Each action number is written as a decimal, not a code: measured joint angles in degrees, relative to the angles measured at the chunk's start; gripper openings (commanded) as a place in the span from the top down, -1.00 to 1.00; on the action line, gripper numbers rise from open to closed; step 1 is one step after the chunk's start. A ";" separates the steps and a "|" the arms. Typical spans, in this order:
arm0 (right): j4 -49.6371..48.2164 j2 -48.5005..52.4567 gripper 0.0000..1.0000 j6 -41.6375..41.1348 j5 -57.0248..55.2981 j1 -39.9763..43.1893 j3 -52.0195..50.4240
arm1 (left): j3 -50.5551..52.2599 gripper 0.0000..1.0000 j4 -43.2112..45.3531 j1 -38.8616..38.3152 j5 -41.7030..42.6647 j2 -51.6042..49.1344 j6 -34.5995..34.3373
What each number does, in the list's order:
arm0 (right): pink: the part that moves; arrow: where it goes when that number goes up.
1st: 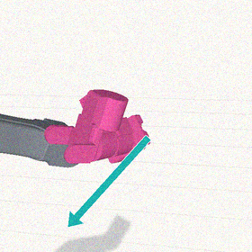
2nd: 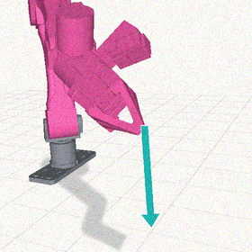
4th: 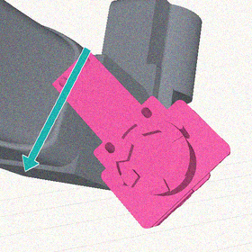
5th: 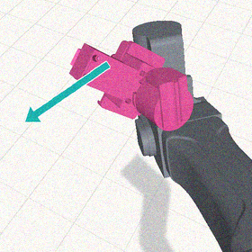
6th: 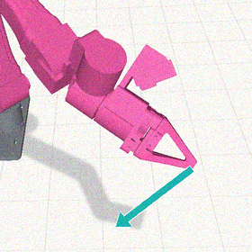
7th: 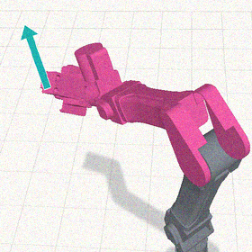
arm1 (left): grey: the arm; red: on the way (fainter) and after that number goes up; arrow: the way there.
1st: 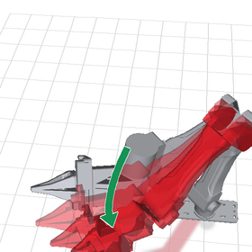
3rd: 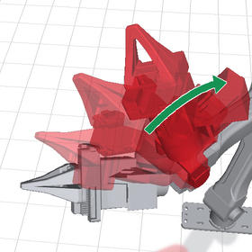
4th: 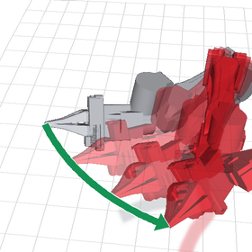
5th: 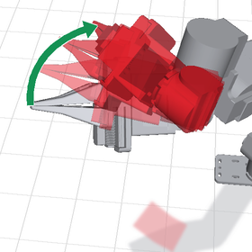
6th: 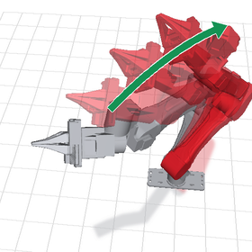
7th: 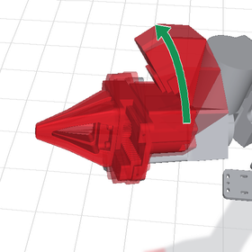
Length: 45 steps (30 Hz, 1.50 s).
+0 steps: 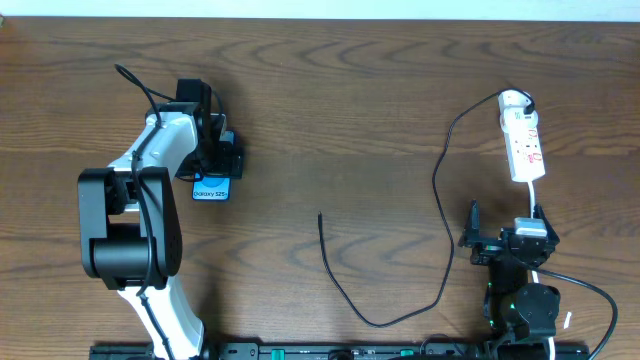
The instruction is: Plug charger to phone and switch on socket
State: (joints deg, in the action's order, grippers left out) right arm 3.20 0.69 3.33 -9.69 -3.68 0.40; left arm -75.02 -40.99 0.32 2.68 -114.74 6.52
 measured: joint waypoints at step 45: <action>0.00 0.00 -0.98 0.00 0.00 0.00 0.00 | 0.00 -0.96 1.01 -0.02 0.24 0.00 3.89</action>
State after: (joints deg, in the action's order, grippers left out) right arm 3.20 0.69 3.33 -9.69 -3.68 0.40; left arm -75.02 -39.99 0.30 2.92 -114.74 10.41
